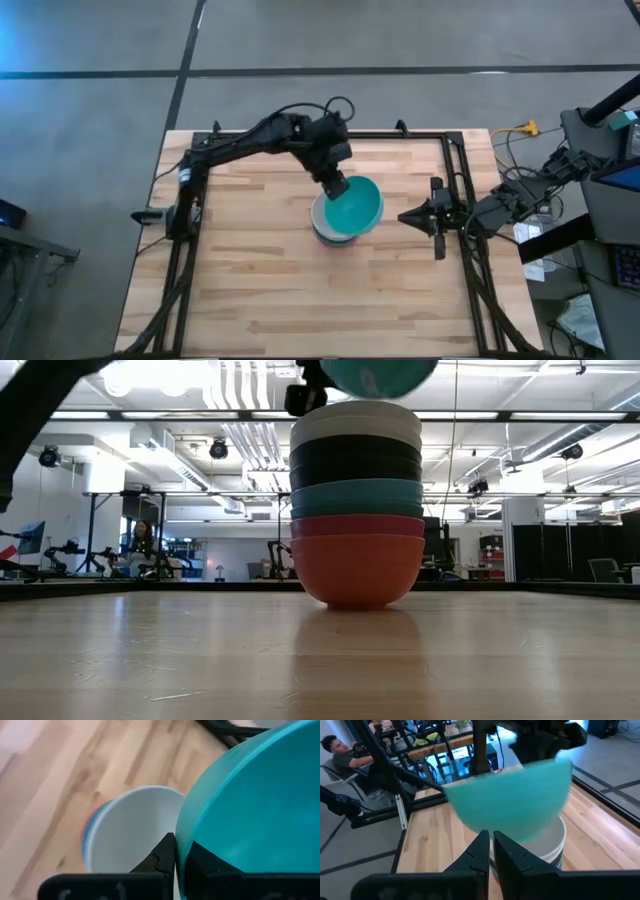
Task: Nest bowls inside each other
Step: Stack the light blue bowl on the white bowl
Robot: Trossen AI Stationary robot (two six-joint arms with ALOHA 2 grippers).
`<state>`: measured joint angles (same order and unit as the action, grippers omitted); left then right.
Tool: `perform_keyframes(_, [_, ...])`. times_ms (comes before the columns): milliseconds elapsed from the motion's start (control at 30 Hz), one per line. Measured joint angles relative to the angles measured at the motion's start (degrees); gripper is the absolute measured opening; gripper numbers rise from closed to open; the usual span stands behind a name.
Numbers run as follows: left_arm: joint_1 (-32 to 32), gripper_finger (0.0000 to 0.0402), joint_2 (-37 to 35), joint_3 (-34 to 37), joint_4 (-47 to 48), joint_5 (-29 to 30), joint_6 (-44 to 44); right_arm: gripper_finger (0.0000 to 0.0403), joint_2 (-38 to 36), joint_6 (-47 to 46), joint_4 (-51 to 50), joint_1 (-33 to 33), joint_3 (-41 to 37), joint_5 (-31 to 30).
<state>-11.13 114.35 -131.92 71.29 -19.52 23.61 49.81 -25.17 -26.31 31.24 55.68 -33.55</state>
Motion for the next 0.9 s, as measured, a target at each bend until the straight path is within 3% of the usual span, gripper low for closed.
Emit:
perform_keyframes(67, [-0.7, 0.0001, 2.5, -3.2, 3.6, 0.2, -0.2, 0.0018, -0.5, 0.1, -0.1, 0.0, 0.0, 0.1])
perform_keyframes(367, [-1.4, 0.0001, 3.4, -0.1, 11.9, 6.4, -0.9, 0.0018, -2.2, 1.2, -0.8, 0.0, -1.5, 0.7])
perform_keyframes(600, [-0.9, 0.0001, 3.4, 0.1, 11.6, 9.5, -0.4, 0.0018, -2.0, 1.6, -0.8, 0.0, -1.9, 0.8])
perform_keyframes(900, [-0.6, 0.0002, 5.4, 1.6, 11.7, 8.7, -2.2, 0.0018, -2.0, 1.3, -0.7, 0.0, -1.9, 1.0])
